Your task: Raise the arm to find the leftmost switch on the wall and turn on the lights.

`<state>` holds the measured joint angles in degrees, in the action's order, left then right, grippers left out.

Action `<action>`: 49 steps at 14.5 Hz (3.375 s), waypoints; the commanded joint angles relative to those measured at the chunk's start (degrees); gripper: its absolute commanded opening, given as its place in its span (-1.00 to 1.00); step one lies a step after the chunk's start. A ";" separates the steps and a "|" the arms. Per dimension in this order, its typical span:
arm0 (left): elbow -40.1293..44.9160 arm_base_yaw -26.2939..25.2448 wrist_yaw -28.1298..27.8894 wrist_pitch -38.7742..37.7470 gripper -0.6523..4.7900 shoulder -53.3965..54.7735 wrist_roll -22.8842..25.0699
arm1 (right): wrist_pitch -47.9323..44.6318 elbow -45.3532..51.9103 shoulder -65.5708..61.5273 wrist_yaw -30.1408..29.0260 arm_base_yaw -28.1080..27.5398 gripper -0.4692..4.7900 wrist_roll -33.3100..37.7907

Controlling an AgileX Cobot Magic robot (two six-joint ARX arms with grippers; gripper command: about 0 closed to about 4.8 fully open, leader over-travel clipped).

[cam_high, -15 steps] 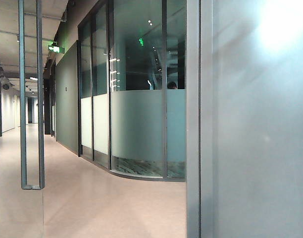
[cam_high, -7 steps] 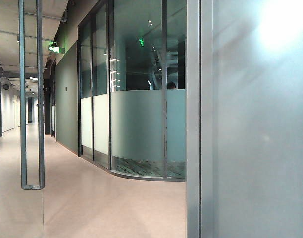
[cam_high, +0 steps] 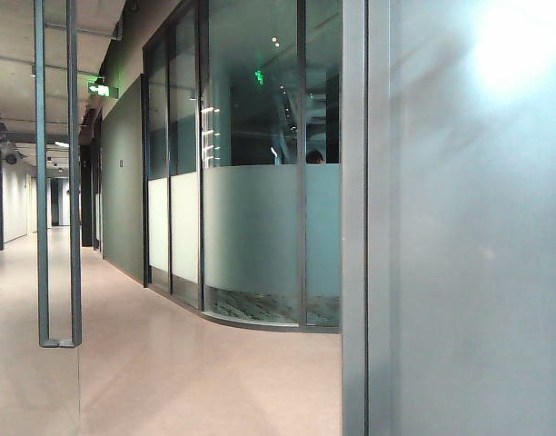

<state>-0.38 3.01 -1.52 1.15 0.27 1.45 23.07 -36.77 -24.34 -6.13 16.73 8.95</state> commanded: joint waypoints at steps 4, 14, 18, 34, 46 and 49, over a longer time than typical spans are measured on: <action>-0.13 -0.02 0.09 1.07 -0.78 -0.04 0.02 | -0.57 -0.24 0.07 0.02 0.02 -0.82 -0.17; -0.13 0.13 0.24 1.11 -0.78 -0.04 -0.17 | -0.57 -0.24 0.09 0.02 0.02 -0.82 -0.17; -0.13 0.13 0.26 1.11 -0.78 -0.04 -0.17 | -0.57 -0.24 0.09 0.02 0.02 -0.82 -0.17; -0.13 0.13 0.26 1.11 -0.78 -0.04 -0.17 | -20.55 25.29 12.92 3.26 -23.15 -0.82 -3.37; -0.13 0.15 0.26 1.09 -0.78 -0.04 -0.17 | -23.30 36.37 24.24 2.80 -21.84 -0.82 -1.49; -0.13 0.15 0.26 1.09 -0.78 -0.04 -0.15 | -23.32 36.39 24.24 2.78 -21.81 -0.82 -1.49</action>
<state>-0.38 3.18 -1.50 1.63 0.25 1.45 0.75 -0.36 -0.23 -3.20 -5.15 7.22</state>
